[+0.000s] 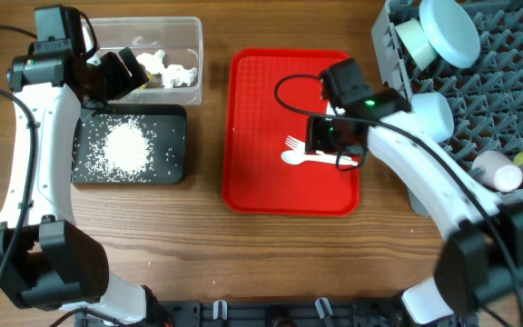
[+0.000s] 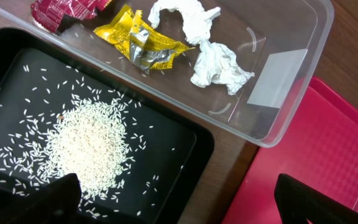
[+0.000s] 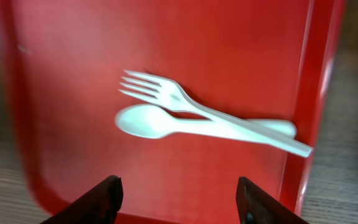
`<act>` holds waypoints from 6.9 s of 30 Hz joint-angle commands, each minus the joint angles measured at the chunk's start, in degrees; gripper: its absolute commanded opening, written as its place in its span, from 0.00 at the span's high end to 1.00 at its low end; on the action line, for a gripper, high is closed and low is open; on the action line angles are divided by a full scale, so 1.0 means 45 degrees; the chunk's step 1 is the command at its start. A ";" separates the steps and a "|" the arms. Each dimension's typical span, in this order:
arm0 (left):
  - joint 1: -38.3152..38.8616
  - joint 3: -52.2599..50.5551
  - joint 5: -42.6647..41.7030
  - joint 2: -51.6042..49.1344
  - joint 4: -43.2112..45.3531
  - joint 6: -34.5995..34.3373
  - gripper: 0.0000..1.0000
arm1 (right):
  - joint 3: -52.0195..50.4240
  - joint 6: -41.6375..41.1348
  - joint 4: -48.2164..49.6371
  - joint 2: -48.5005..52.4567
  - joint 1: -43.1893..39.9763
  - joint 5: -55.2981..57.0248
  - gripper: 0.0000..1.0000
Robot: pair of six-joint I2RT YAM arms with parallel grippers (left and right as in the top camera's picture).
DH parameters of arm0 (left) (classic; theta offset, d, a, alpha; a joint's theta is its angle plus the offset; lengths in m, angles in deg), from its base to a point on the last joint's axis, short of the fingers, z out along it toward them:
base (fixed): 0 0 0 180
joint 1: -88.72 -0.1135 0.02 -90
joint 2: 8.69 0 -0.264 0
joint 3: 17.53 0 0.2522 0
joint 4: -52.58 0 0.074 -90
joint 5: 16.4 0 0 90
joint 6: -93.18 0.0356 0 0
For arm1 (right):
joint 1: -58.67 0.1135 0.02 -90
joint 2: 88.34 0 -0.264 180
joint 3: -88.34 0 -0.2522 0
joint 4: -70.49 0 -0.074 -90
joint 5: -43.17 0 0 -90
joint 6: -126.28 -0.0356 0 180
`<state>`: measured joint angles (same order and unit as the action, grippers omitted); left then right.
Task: Sort waste into correct bins and load items into the dishwasher rack
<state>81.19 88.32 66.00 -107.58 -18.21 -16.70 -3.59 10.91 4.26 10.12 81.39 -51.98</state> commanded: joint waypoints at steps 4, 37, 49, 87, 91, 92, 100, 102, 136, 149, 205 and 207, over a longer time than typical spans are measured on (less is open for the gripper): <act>-0.0034 0.0058 -0.0068 0.0024 0.0000 -0.0117 0.00 | 0.0073 0.1574 0.0204 0.2268 -0.0015 -0.0622 0.40; -0.0034 0.0058 -0.0068 0.0024 0.0000 -0.0117 0.00 | 0.0049 0.5979 -0.1185 0.3648 -0.0005 -0.1214 0.46; -0.0034 0.0058 -0.0068 0.0024 -0.0005 -0.0112 0.00 | 0.0729 0.6742 -0.2501 0.3531 -0.0019 -0.0534 0.45; -0.0034 0.0058 -0.0068 0.0024 0.0000 -0.0117 0.00 | -0.1443 -0.3395 -0.1768 0.2832 0.0199 0.0112 0.51; -0.0034 0.0058 -0.0068 0.0024 0.0000 -0.0117 0.00 | -0.1443 -0.3021 -0.1909 0.2817 0.0194 -0.1462 0.47; -0.0034 0.0058 -0.0068 0.0024 0.0000 -0.0117 0.00 | -0.1443 -0.3011 -0.1967 0.2817 0.0194 -0.1826 0.47; -0.0034 0.0058 -0.0068 0.0019 0.0000 -0.0117 0.00 | -0.1540 -0.3517 -0.1413 0.2822 0.0291 -0.0680 0.48; -0.0034 0.0058 -0.0068 0.0024 0.0000 -0.0117 0.00 | -0.1647 -0.3492 -0.0947 0.2822 0.0291 -0.0170 0.50; -0.0034 0.0058 -0.0068 0.0024 0.0000 -0.0117 0.00 | 0.2093 -0.0695 0.0165 -0.1700 -0.4624 0.1642 0.96; -0.0034 0.0058 -0.0068 0.0019 0.0000 -0.0117 0.00 | 0.2045 -0.1749 -0.0005 -0.0277 -1.1361 0.1957 0.96; -0.0034 0.0058 -0.0068 0.0019 0.0000 -0.0117 0.00 | 0.6654 0.0971 0.7747 0.7223 -0.3517 0.2103 0.35; -0.0034 0.0058 -0.0068 0.0024 0.0000 -0.0117 0.00 | 0.6654 0.0928 0.7757 0.7451 -0.3517 0.2108 0.36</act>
<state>81.19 88.32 66.00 -107.58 -18.21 -16.70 25.65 16.57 39.06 40.78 65.47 -43.89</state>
